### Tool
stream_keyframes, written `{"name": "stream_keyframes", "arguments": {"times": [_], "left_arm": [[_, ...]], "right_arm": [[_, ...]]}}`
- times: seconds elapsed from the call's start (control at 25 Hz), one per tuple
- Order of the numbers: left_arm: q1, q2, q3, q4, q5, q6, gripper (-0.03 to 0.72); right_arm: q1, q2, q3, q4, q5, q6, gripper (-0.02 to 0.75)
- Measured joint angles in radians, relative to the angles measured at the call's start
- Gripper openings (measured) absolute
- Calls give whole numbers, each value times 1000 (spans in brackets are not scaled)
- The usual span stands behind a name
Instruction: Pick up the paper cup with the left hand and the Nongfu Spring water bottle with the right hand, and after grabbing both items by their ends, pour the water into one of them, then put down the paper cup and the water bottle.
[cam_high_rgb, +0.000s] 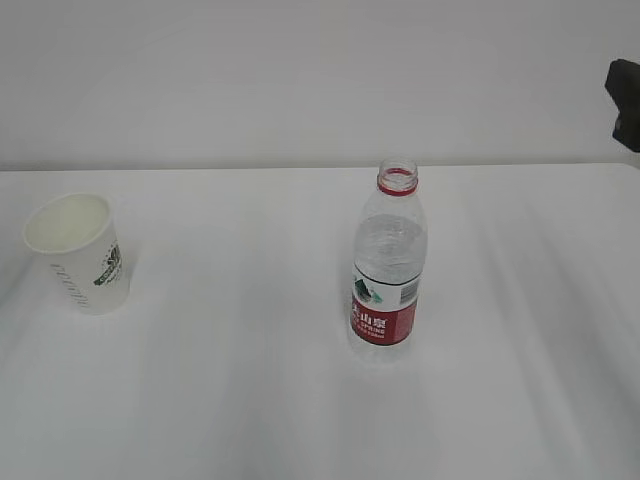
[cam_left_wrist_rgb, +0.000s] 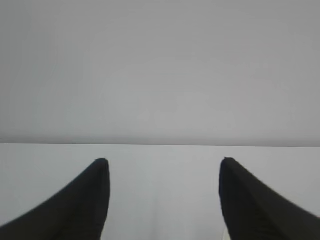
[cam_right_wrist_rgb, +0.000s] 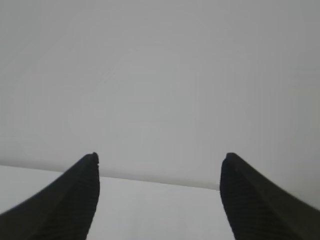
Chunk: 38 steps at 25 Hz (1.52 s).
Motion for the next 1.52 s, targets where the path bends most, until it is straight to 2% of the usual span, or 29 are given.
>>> {"name": "stream_keyframes", "arguments": {"times": [0.12, 0.32, 0.48, 0.64, 0.8, 0.92, 1.08, 1.24, 1.52], "left_arm": [[0, 2, 52, -9, -80, 0, 482], [-9, 10, 178, -96, -213, 0, 476], [-45, 40, 283, -143, -290, 0, 470], [-119, 100, 377, -198, -375, 2, 468], [-225, 186, 461, -220, -506, -3, 465], [-288, 249, 521, -220, -624, -18, 464], [-337, 311, 537, -191, -670, -21, 461], [-344, 330, 537, -134, -726, -22, 456], [-344, 332, 537, -76, -735, -46, 436]], "right_arm": [[0, 22, 25, -6, -2, 0, 568], [0, 65, 112, -26, -64, 53, 568], [0, 98, 216, -140, -199, 158, 568], [0, 144, 318, -239, -323, 276, 568], [0, 234, 415, -323, -466, 353, 568], [0, 313, 489, -347, -607, 376, 568], [0, 403, 526, -392, -633, 388, 568], [0, 442, 526, -494, -640, 391, 568], [0, 444, 526, -531, -646, 398, 568]]}}
